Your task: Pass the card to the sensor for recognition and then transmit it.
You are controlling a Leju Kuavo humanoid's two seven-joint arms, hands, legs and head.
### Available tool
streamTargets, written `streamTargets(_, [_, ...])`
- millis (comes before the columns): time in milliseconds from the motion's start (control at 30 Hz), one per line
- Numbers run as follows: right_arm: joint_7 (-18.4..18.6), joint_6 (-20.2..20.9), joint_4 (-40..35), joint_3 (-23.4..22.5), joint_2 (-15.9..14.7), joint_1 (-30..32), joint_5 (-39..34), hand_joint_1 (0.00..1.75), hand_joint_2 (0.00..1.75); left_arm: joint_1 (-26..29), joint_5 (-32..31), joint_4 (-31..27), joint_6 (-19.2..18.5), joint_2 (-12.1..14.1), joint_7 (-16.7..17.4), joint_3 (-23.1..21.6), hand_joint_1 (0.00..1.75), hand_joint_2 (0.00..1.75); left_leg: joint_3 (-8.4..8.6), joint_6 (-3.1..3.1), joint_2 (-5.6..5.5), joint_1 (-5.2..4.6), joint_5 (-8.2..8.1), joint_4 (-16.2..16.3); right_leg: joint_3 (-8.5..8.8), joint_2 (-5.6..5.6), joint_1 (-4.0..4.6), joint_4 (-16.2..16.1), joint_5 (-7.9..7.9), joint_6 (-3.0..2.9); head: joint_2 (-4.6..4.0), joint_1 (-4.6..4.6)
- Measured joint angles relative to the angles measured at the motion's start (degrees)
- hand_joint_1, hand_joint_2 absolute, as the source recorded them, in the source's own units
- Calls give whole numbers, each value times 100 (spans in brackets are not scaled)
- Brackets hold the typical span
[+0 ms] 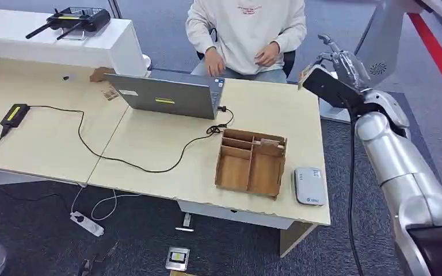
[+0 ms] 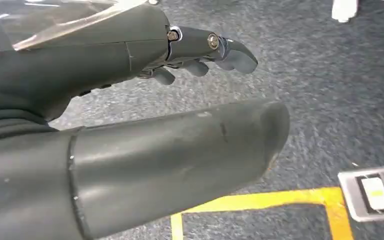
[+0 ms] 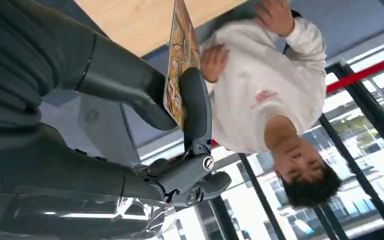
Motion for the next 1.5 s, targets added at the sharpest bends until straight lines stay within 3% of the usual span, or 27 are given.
streamTargets(167, [386, 305, -552, -83, -440, 666, 175, 175, 175, 36, 13, 49, 71, -164, -47, 166, 0, 0, -1, 3, 0, -6, -3, 0, 2, 2, -3, -5, 0, 1, 0, 2])
streamTargets(300, [466, 429, -952, -127, -718, 1070, 225, 175, 175, 39, -49, 214, 121, -327, -128, 330, 0, 0, 0, 3, 2, -7, -3, 0, 2, 3, -5, -5, 1, 1, 0, 2])
streamTargets(467, [619, 582, -1452, -142, -972, 1650, 240, 175, 175, 115, -509, 179, 235, -428, 172, 581, 0, 0, 0, 3, 0, -1, -4, -1, 2, 3, -4, -5, 0, 0, 0, 2])
streamTargets(633, [744, 753, -1877, -221, -1199, 2151, 262, 175, 175, 185, -746, 179, 191, -485, 196, 802, 0, 0, -2, 3, -1, 0, -4, -3, 3, 3, -2, -5, 0, 0, 0, 2])
streamTargets(767, [801, 843, -2163, -273, -1367, 2495, 269, 175, 175, 191, -756, 212, 71, -536, -80, 955, 0, 0, -1, 3, -1, -1, -4, -3, 2, 3, -2, -6, 0, 0, 0, 2])
streamTargets(833, [832, 880, -2309, -310, -1483, 2697, 269, 175, 175, 148, -691, 377, 230, -706, -331, 1079, 0, 0, -1, 4, -1, -9, -4, -3, 4, -1, -8, -7, -2, 3, 0, 0])
streamTargets(933, [877, 956, -2532, -402, -1634, 2977, 251, 175, 175, 121, -756, 552, 405, -983, -405, 1156, 0, 0, -2, 7, 0, -11, -6, -3, 5, 1, -9, -7, -2, 4, 0, 4])
streamTargets(1167, [1002, 1160, -2931, -514, -1824, 3397, 332, 175, 175, 53, -892, 837, 423, -1224, -447, 1342, 0, 0, -3, 8, -1, -11, -7, -3, 4, 2, -10, -7, -4, 5, 0, 2])
streamTargets(1500, [1022, 1291, -3169, -568, -1901, 3682, 485, 175, 175, 80, -1176, 867, 414, -1325, -235, 1486, 0, 0, -3, 8, -1, -8, -7, -5, 3, 2, -6, -7, -4, 5, 0, 4])
